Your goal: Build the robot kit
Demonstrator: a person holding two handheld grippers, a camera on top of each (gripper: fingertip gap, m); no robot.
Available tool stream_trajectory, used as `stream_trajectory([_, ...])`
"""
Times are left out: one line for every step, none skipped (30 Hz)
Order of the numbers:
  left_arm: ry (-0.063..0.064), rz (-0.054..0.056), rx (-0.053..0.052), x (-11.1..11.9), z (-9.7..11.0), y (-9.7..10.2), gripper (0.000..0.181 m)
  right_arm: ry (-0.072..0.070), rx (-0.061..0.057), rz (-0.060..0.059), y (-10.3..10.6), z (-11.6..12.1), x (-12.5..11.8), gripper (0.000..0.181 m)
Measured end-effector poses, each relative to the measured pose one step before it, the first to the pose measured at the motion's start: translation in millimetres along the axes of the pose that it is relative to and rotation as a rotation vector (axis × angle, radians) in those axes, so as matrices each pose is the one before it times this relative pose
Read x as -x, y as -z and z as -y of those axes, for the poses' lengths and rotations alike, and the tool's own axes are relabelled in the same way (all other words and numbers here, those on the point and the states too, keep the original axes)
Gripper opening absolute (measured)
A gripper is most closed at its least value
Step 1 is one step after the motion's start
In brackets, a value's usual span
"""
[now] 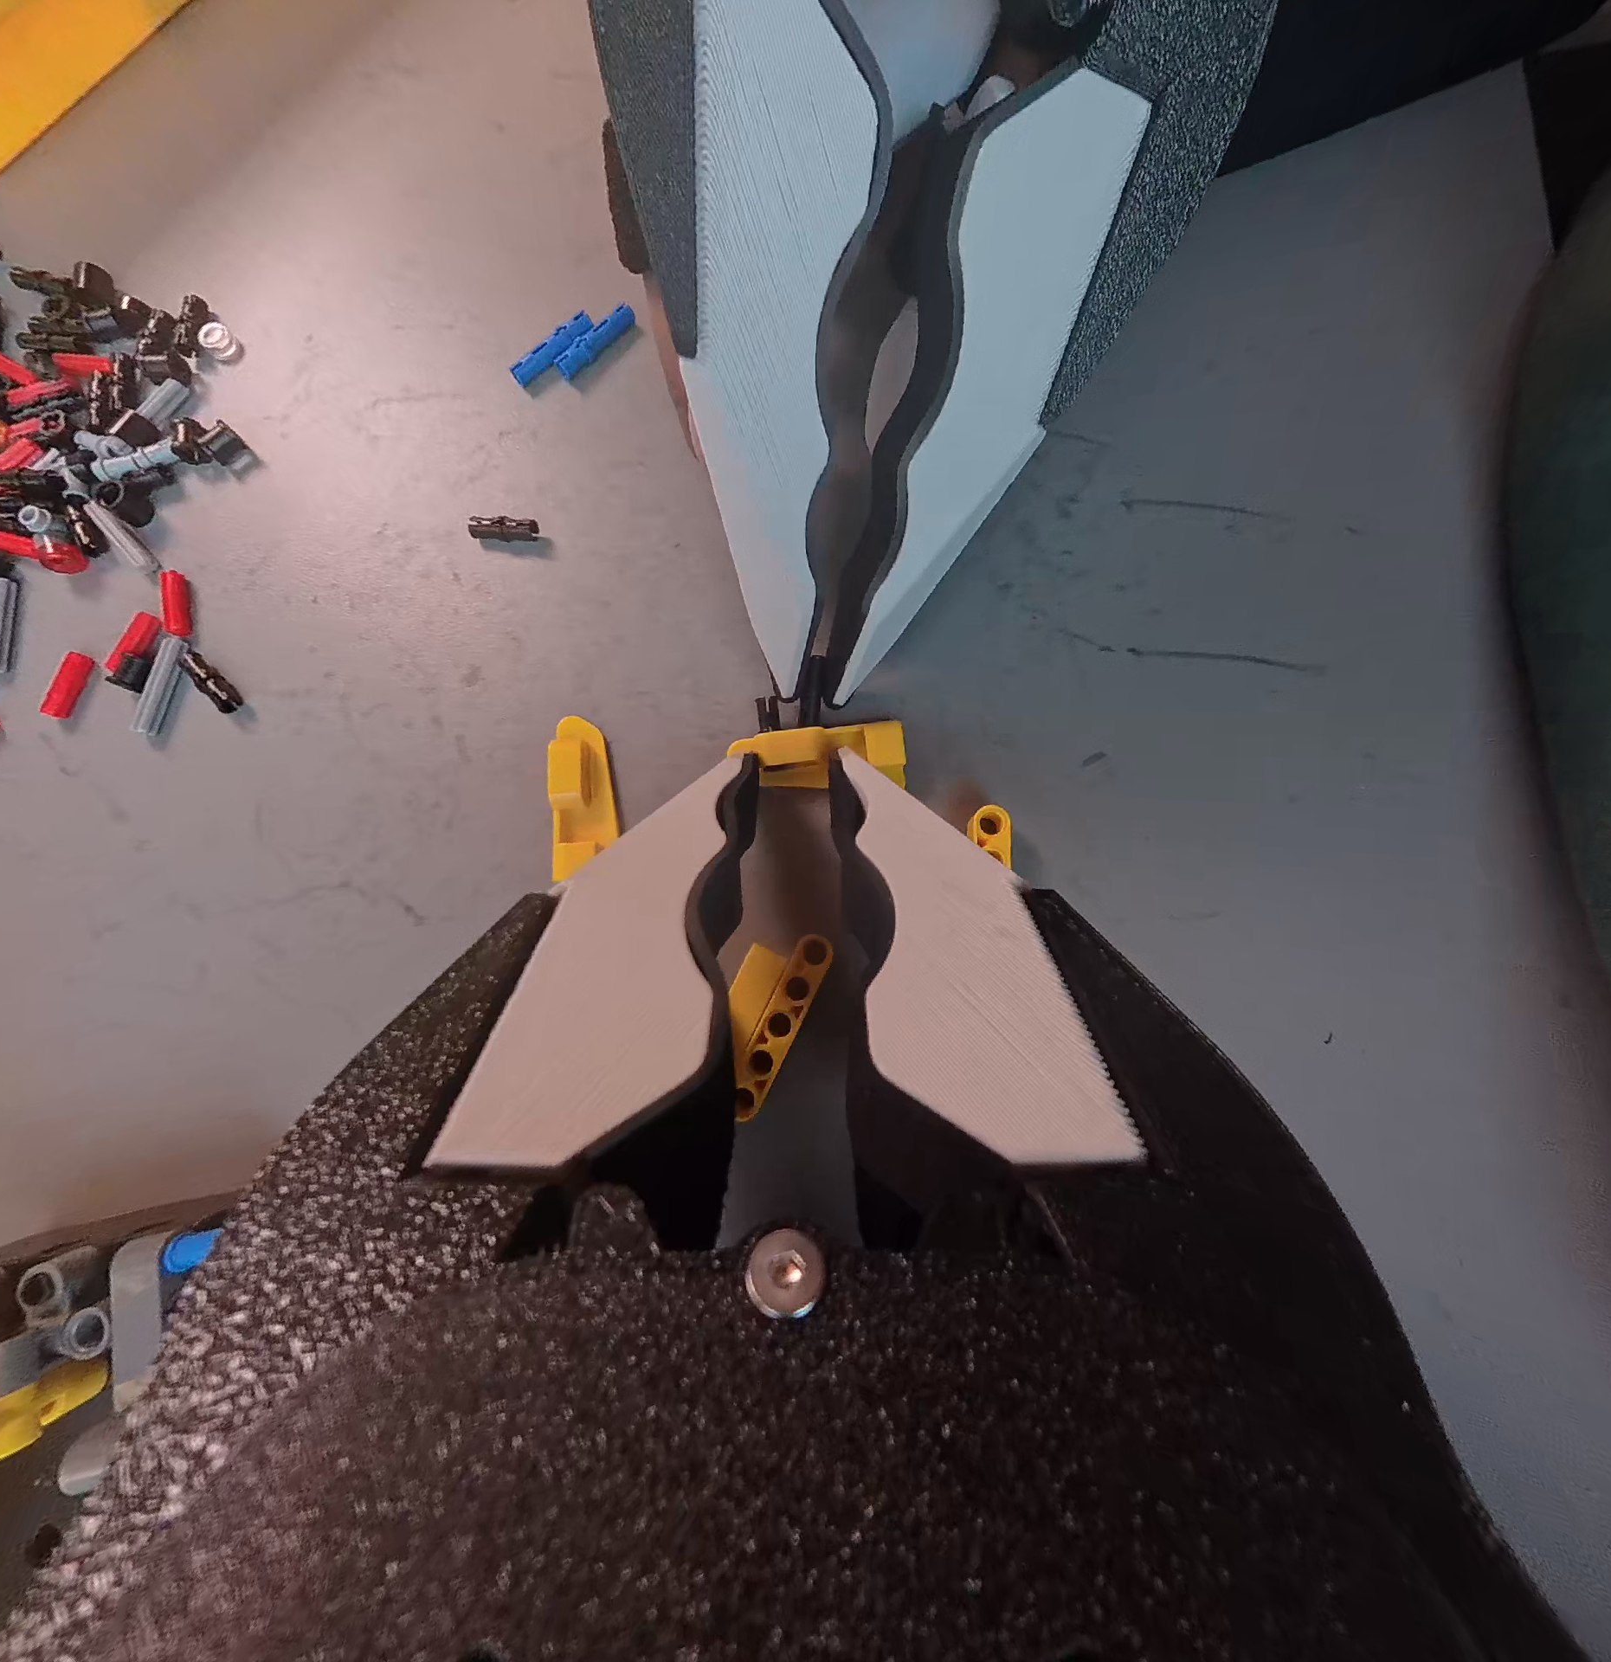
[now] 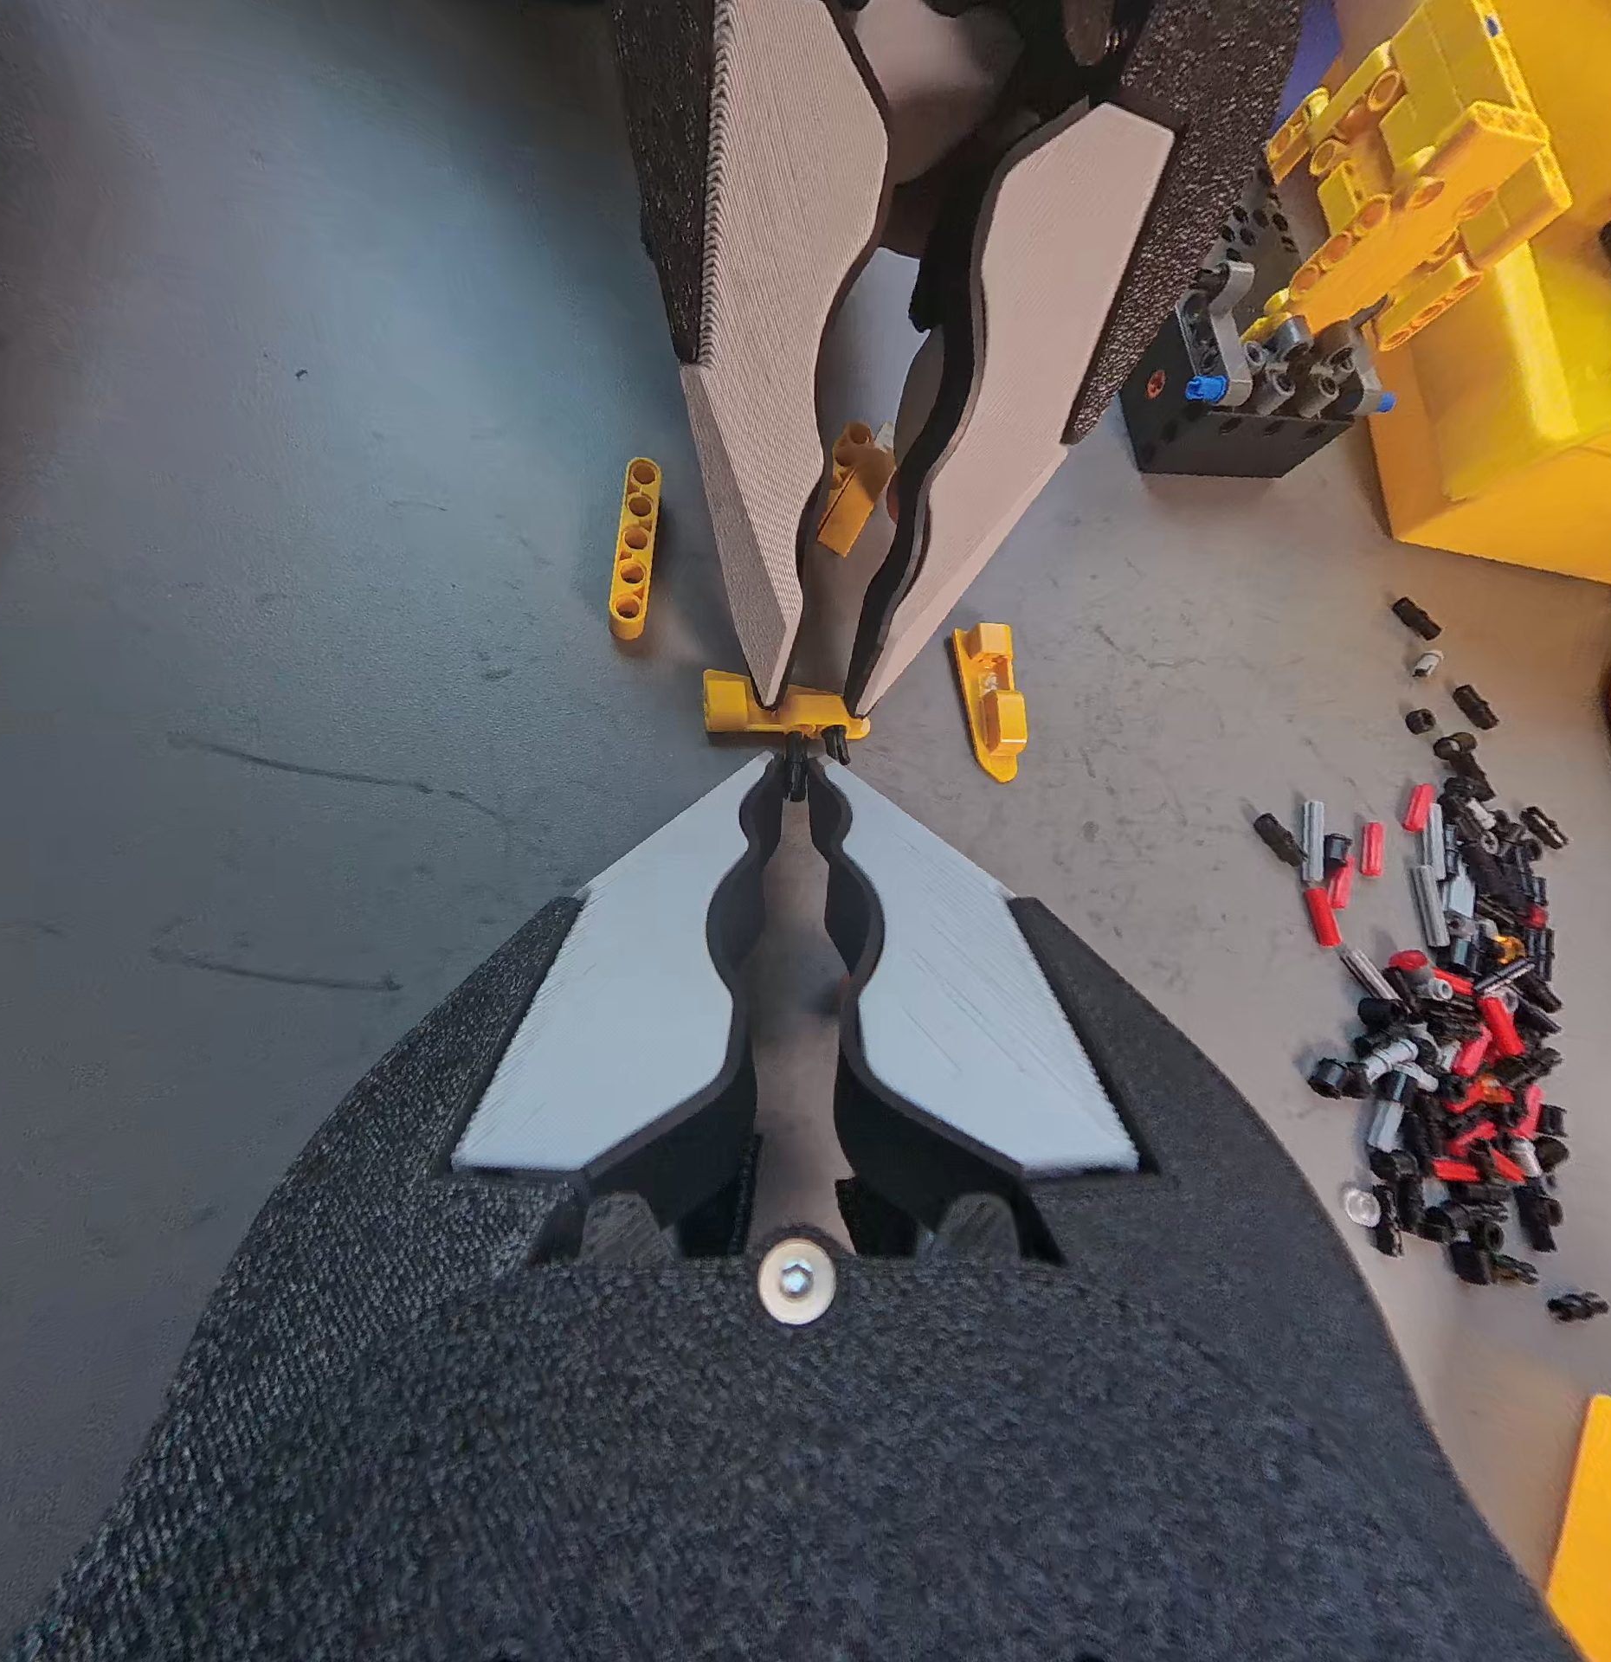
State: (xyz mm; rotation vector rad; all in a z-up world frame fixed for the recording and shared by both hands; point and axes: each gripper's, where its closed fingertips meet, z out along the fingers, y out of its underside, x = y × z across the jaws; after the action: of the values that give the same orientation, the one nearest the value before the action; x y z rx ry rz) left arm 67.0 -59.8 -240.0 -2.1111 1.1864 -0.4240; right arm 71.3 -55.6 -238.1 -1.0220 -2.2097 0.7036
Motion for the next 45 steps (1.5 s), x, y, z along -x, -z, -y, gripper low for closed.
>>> stream_trajectory([0.0021, -0.0010, -0.0008, 0.02, 0.15, -0.12, 0.014, 0.0035, 0.0032, -0.0002, 0.03, -0.05, 0.15, 0.005])
stream_trajectory([0.0015, -0.0012, -0.0010, 0.00, 0.02, -0.11, 0.014, -0.0004, 0.0018, 0.0020, -0.06, -0.05, -0.01, 0.005])
stream_trajectory([0.0004, -0.0004, -0.0006, 0.06, 0.06, -0.03, 0.014, -0.0022, 0.0011, 0.0034, 0.09, -0.10, 0.10, 0.005])
stream_trajectory([-0.0019, 0.0008, 0.0001, 0.06, 0.08, -0.07, 0.014, -0.0006, 0.0005, 0.0031, -0.04, -0.03, 0.04, 0.005])
stream_trajectory([-0.0037, 0.0015, 0.0002, 0.14, 0.01, -0.15, 0.013, 0.0015, -0.0002, 0.0018, 0.01, 0.08, -0.01, 0.005])
stream_trajectory([-0.0020, 0.0008, -0.0001, -0.11, 0.04, -0.01, 0.013, 0.0025, -0.0011, 0.0005, -0.01, -0.01, 0.03, 0.005])
stream_trajectory([0.0009, -0.0003, -0.0006, 0.08, -0.01, 0.03, 0.013, 0.0035, -0.0018, -0.0009, 0.06, 0.05, -0.05, 0.005])
stream_trajectory([0.0015, -0.0006, -0.0009, -0.08, 0.00, 0.05, 0.013, 0.0029, -0.0015, -0.0017, 0.11, 0.08, 0.09, 0.005])
stream_trajectory([0.0000, -0.0004, -0.0013, -0.04, 0.02, 0.06, 0.013, 0.0042, -0.0008, -0.0021, 0.14, 0.15, -0.05, 0.005])
stream_trajectory([-0.0004, -0.0007, -0.0018, 0.01, 0.02, 0.09, 0.013, 0.0074, -0.0011, -0.0034, 0.12, 0.10, 0.00, 0.005])
stream_trajectory([0.0014, -0.0011, -0.0027, -0.07, 0.10, 0.21, 0.013, 0.0065, -0.0017, -0.0032, 0.18, 0.19, -0.02, 0.005])
stream_trajectory([0.0016, -0.0024, -0.0050, -0.37, 0.50, 0.40, 0.014, 0.0055, -0.0008, -0.0030, 0.53, -0.18, -0.17, 0.005])
stream_trajectory([0.0010, -0.0044, -0.0095, -0.81, 1.43, 0.93, 0.014, 0.0044, -0.0015, -0.0058, 1.15, -0.19, -0.87, 0.005])
stream_trajectory([0.0033, -0.0047, -0.0155, -0.81, 2.59, 1.49, 0.015, -0.0007, -0.0147, -0.0047, 2.44, 1.75, -1.14, 0.005])
stream_trajectory([0.0071, -0.0069, -0.0192, -0.77, 3.42, 1.80, 0.015, -0.0076, -0.0263, -0.0043, 3.31, 3.89, -1.54, 0.005])
stream_trajectory([0.0098, -0.0079, -0.0201, -0.67, 3.63, 1.70, 0.015, -0.0064, -0.0314, -0.0017, 3.88, 5.24, -1.24, 0.005])
stream_trajectory([0.0093, -0.0040, -0.0195, -0.04, 3.43, 1.48, 0.014, -0.0016, -0.0266, -0.0031, 3.28, 5.00, -1.06, 0.005])
stream_trajectory([0.0060, -0.0029, -0.0171, -0.12, 3.05, 1.13, 0.014, 0.0032, -0.0201, -0.0062, 2.34, 4.14, -1.09, 0.005])
stream_trajectory([0.0019, -0.0069, -0.0151, -1.14, 2.82, 0.94, 0.012, 0.0040, -0.0149, -0.0024, 1.41, 3.22, -0.11, 0.005])
stream_trajectory([-0.0011, -0.0064, -0.0129, -1.37, 2.55, 0.57, 0.010, 0.0024, -0.0084, -0.0009, 0.51, 2.04, 0.23, 0.005])
stream_trajectory([-0.0039, -0.0049, -0.0073, -1.39, 1.66, 0.44, 0.007, 0.0040, -0.0032, -0.0012, -0.23, 0.84, 0.42, 0.005])
stream_trajectory([-0.0066, -0.0041, 0.0002, -1.25, 0.19, 0.02, 0.005, 0.0040, 0.0017, 0.0033, -0.54, -0.16, 1.04, 0.005])
stream_trajectory([-0.0063, -0.0011, 0.0047, -0.64, -0.78, -0.52, 0.004, 0.0026, 0.0014, 0.0029, -0.40, -0.31, 0.90, 0.005])
stream_trajectory([-0.0021, -0.0010, 0.0023, -0.40, -0.68, -0.53, 0.004, 0.0015, 0.0011, 0.0024, -0.39, -0.46, 0.55, 0.005])
stream_trajectory([0.0006, -0.0043, 0.0024, -0.75, -0.49, -0.45, 0.004, -0.0004, 0.0000, 0.0048, -0.28, -0.38, 0.87, 0.005])
stream_trajectory([0.0000, -0.0038, 0.0024, -0.45, -0.39, -0.23, 0.004, -0.0013, 0.0007, 0.0038, -0.20, -0.28, 0.67, 0.005])
stream_trajectory([0.0005, -0.0011, 0.0021, 0.03, -0.38, -0.22, 0.003, 0.0008, 0.0021, 0.0010, -0.26, -0.46, 0.20, 0.005])
stream_trajectory([0.0042, -0.0018, 0.0033, 0.06, -0.47, -0.22, 0.003, 0.0023, 0.0032, -0.0015, -0.27, -0.44, -0.04, 0.005])
stream_trajectory([0.0070, -0.0040, 0.0056, -0.08, -0.79, -0.03, 0.003, 0.0021, 0.0031, -0.0035, -0.08, -0.32, -0.31, 0.005])
stream_trajectory([0.0061, -0.0020, 0.0065, 0.33, -1.19, -0.09, 0.003, 0.0035, 0.0063, -0.0042, 0.03, -0.91, -0.43, 0.006])
stream_trajectory([0.0047, 0.0004, 0.0054, 0.51, -1.21, -0.12, 0.003, 0.0036, 0.0086, -0.0036, 0.21, -1.47, -0.55, 0.006])
stream_trajectory([0.0042, 0.0006, 0.0035, 0.44, -0.84, -0.22, 0.003, 0.0000, 0.0061, -0.0002, -0.04, -1.23, -0.17, 0.006])
stream_trajectory([0.0036, -0.0006, 0.0018, 0.17, -0.43, -0.25, 0.003, -0.0011, 0.0017, 0.0016, -0.05, -0.40, 0.24, 0.005])
stream_trajectory([0.0023, 0.0001, 0.0011, 0.20, -0.17, -0.20, 0.003, 0.0014, 0.0002, 0.0003, -0.12, 0.07, 0.21, 0.005])
stream_trajectory([0.0020, 0.0014, 0.0014, 0.35, -0.15, -0.24, 0.003, 0.0028, 0.0034, -0.0015, -0.22, -0.32, -0.01, 0.005])
stream_trajectory([0.0032, -0.0003, 0.0009, 0.06, -0.22, -0.11, 0.003, 0.0036, 0.0039, -0.0015, -0.13, -0.38, 0.05, 0.005])
stream_trajectory([0.0033, -0.0011, 0.0009, 0.06, -0.17, -0.01, 0.003, 0.0027, 0.0028, -0.0011, -0.20, -0.16, 0.01, 0.005])
stream_trajectory([0.0019, -0.0004, 0.0009, 0.08, -0.17, -0.17, 0.003, 0.0036, 0.0050, -0.0020, -0.32, -0.59, -0.04, 0.005])
stream_trajectory([0.0008, 0.0005, 0.0017, 0.06, -0.29, -0.12, 0.003, 0.0059, 0.0075, -0.0026, -0.51, -0.76, -0.02, 0.005])
stream_trajectory([0.0004, 0.0000, 0.0024, -0.02, -0.43, -0.19, 0.003, 0.0045, 0.0067, -0.0015, -0.54, -0.40, 0.18, 0.004])
stream_trajectory([0.0002, 0.0013, 0.0026, 0.26, -0.56, -0.35, 0.003, 0.0019, 0.0075, -0.0016, -0.68, -0.71, -0.08, 0.004])
stream_trajectory([0.0010, 0.0012, 0.0025, 0.15, -0.56, -0.19, 0.003, 0.0016, 0.0096, -0.0001, -0.90, -1.24, 0.12, 0.004])
stream_trajectory([0.0021, -0.0009, 0.0041, -0.06, -0.79, -0.51, 0.003, 0.0025, 0.0082, 0.0023, -0.95, -1.32, 0.51, 0.004])
stream_trajectory([0.0005, 0.0047, 0.0056, 0.68, -1.15, -0.40, 0.003, 0.0018, 0.0079, 0.0014, -0.81, -1.39, 0.46, 0.004])
stream_trajectory([-0.0034, 0.0178, 0.0067, 2.72, -1.40, -0.03, 0.004, 0.0024, 0.0158, -0.0019, -0.51, -3.05, -0.47, 0.004])
